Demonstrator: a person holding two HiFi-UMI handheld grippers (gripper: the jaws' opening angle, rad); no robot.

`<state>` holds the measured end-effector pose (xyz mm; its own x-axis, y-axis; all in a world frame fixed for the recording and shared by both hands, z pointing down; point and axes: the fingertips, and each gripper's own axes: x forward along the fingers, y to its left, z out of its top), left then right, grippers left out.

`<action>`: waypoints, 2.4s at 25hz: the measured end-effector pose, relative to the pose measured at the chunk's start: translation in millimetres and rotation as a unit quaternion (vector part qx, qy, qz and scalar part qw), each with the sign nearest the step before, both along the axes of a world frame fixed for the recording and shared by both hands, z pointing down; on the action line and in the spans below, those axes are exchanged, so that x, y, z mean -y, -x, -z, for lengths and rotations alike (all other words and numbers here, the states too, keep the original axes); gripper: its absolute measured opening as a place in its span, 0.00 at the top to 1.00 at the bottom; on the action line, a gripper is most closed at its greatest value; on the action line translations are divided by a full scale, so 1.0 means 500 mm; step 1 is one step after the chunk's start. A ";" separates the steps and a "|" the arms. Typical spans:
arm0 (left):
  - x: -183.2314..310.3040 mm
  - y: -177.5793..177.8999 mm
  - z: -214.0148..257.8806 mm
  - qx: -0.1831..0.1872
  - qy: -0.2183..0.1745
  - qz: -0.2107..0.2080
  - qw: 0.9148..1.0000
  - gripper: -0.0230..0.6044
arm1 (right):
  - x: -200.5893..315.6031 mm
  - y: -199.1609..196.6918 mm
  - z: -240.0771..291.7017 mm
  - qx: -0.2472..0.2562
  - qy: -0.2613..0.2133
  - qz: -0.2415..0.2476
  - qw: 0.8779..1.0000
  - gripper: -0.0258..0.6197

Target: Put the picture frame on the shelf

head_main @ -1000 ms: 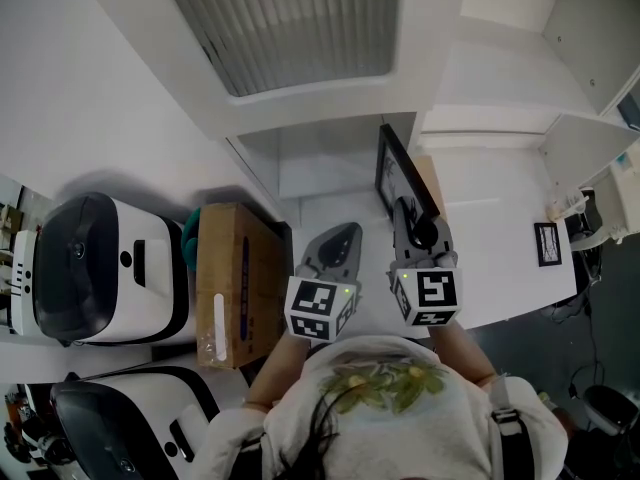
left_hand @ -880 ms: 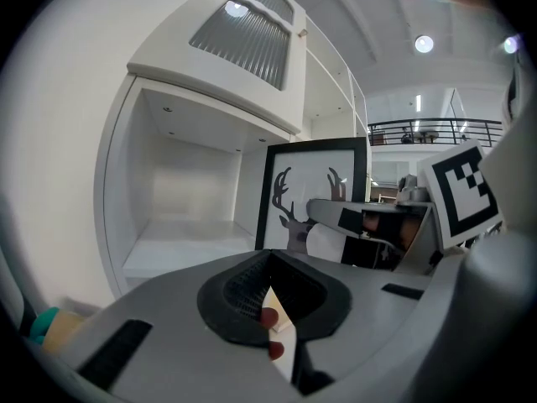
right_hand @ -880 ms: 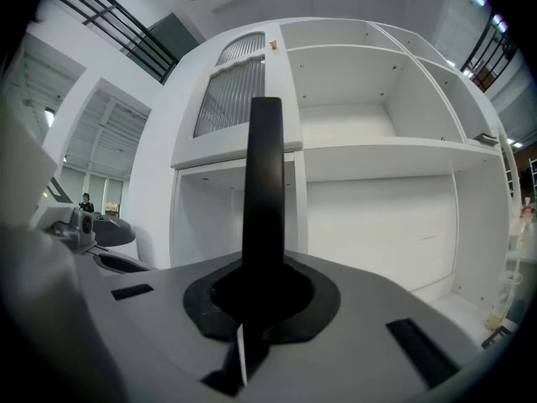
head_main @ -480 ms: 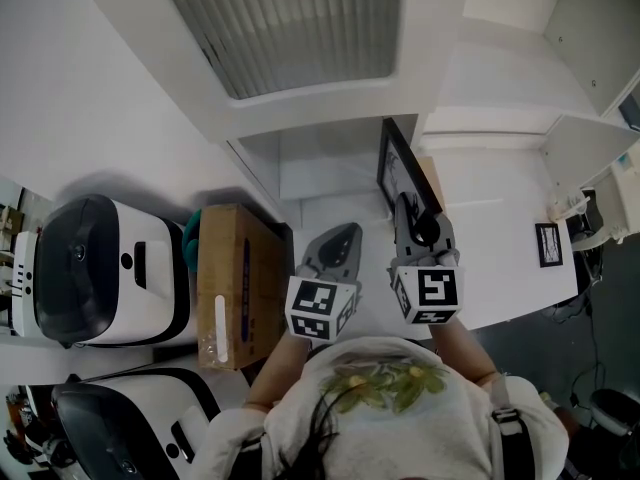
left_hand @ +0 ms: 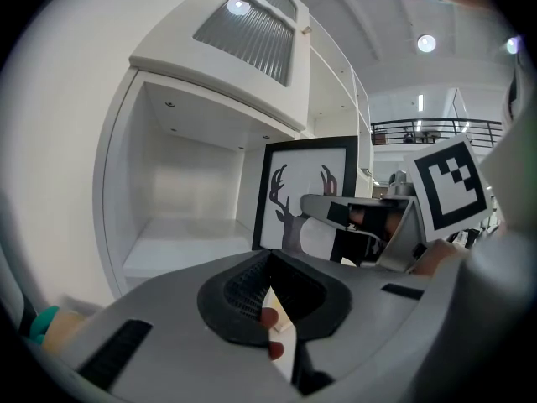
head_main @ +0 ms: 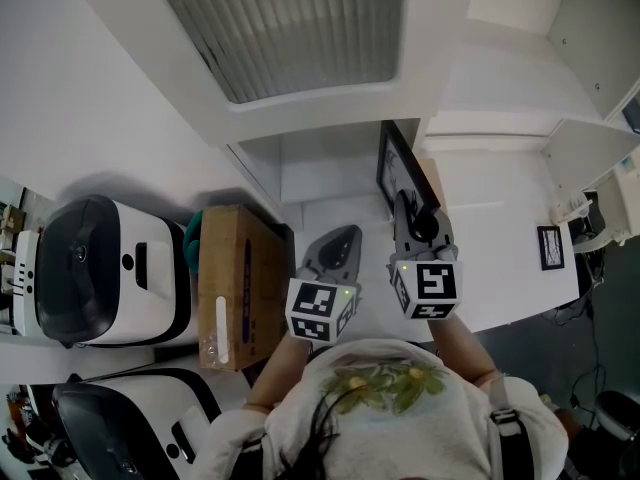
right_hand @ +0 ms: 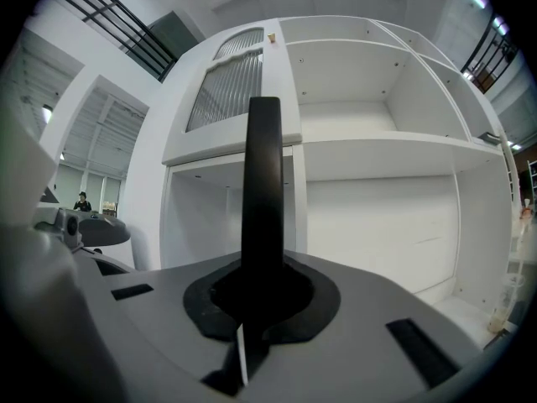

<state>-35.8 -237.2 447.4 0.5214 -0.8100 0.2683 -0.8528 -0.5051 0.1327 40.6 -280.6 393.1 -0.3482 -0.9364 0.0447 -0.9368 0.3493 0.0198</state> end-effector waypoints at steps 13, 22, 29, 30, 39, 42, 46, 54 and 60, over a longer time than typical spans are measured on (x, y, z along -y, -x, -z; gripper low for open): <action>0.012 0.003 -0.005 -0.001 0.004 0.005 1.000 0.92 | 0.023 0.008 0.000 0.000 0.000 0.001 1.000 0.91; 0.019 0.004 -0.009 -0.001 0.008 0.005 1.000 0.92 | 0.040 0.014 -0.001 0.000 0.000 0.001 1.000 0.91; 0.022 0.003 -0.014 -0.004 0.012 0.004 1.000 0.92 | 0.051 0.016 -0.001 0.001 -0.002 -0.001 1.000 0.91; 0.022 0.002 -0.014 -0.004 0.012 0.004 1.000 0.92 | 0.053 0.016 -0.001 0.002 -0.001 -0.002 1.000 0.91; 0.026 0.004 -0.019 -0.004 0.015 0.005 1.000 0.92 | 0.068 0.022 -0.003 -0.001 -0.006 -0.006 1.000 0.91; 0.027 0.005 -0.021 -0.004 0.016 0.006 1.000 0.92 | 0.072 0.024 -0.003 -0.002 -0.007 -0.007 1.000 0.91; 0.029 0.003 -0.023 -0.004 0.017 0.006 1.000 0.92 | 0.078 0.025 -0.005 -0.002 -0.006 -0.008 1.000 0.91; 0.031 0.005 -0.026 -0.001 0.019 0.006 1.000 0.92 | 0.091 0.028 -0.005 -0.005 -0.008 -0.010 1.000 0.91; 0.032 0.005 -0.027 -0.001 0.020 0.007 1.000 0.92 | 0.099 0.030 -0.010 -0.008 -0.006 -0.010 1.000 0.91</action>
<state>-38.5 -253.0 460.8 0.5108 -0.8058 0.2996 -0.8595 -0.4873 0.1546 25.9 -330.3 397.9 -0.3283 -0.9438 0.0391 -0.9433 0.3297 0.0386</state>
